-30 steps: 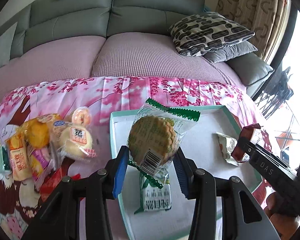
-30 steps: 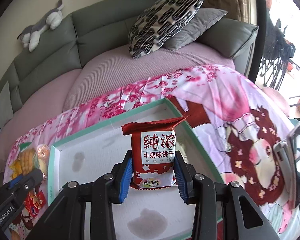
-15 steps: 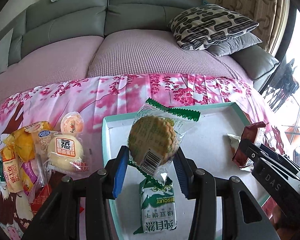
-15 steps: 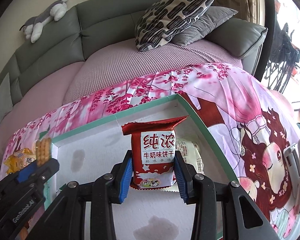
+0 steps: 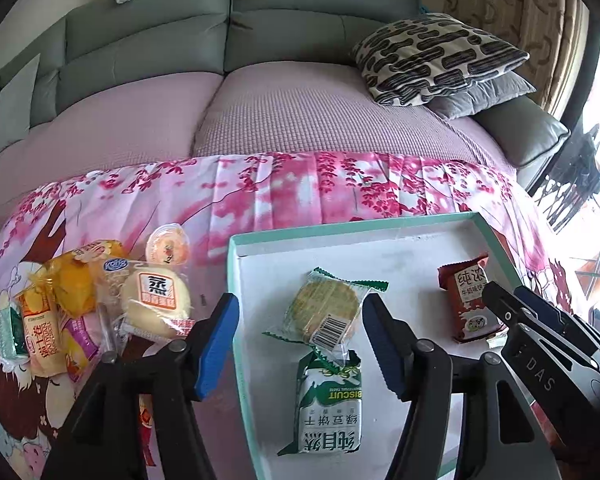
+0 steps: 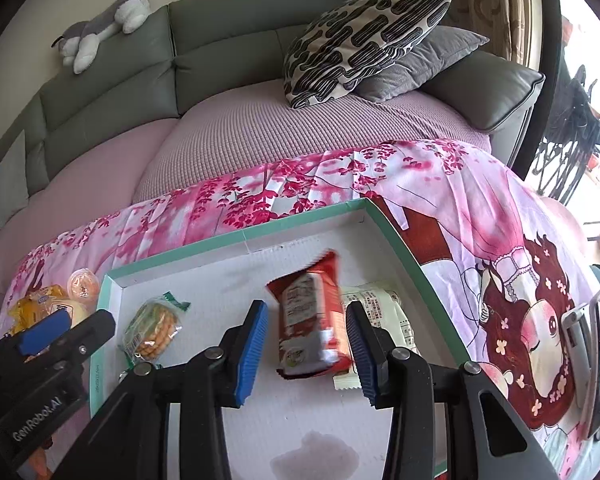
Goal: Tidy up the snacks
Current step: 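Open the left tool in the tray while the right tool releases the red bag, then withdraw both tools from the tray toward the snack pile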
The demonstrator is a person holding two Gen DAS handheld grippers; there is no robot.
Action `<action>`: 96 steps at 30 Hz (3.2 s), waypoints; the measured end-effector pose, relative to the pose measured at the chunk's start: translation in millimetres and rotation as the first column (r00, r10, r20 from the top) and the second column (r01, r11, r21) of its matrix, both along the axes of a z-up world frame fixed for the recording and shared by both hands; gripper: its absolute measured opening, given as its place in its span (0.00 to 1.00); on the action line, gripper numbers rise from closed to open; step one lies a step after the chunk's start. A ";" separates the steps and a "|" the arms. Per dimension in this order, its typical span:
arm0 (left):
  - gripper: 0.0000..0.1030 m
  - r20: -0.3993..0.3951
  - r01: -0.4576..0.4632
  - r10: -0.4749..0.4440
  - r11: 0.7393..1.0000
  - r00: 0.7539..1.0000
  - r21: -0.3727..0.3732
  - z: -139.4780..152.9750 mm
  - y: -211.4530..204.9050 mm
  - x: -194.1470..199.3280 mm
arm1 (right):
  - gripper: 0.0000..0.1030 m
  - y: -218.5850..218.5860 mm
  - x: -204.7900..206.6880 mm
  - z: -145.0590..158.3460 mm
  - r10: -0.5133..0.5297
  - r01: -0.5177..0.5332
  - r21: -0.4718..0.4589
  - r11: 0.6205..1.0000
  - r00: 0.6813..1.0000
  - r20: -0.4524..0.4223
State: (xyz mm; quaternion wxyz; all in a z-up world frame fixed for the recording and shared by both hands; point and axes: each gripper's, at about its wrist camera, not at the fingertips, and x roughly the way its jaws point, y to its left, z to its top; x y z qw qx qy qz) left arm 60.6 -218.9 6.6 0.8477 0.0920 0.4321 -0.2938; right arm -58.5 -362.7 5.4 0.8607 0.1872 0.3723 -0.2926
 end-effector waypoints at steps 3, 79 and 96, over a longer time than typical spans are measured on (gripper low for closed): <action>0.68 -0.020 -0.024 0.024 1.000 1.000 0.000 -1.6 4.6 3.9 | 0.43 -0.6 -0.1 -0.4 -0.003 0.003 0.001 1.000 1.000 -0.005; 0.97 -0.031 -0.546 0.550 0.833 0.835 0.085 11.1 242.9 44.0 | 1.00 149.8 53.9 13.6 0.333 -0.329 0.062 0.942 0.940 -0.073; 0.97 -0.168 -0.432 0.430 0.902 0.887 0.028 -15.9 211.2 47.0 | 1.00 172.7 70.8 -11.5 0.379 -0.372 0.074 0.925 0.917 -0.127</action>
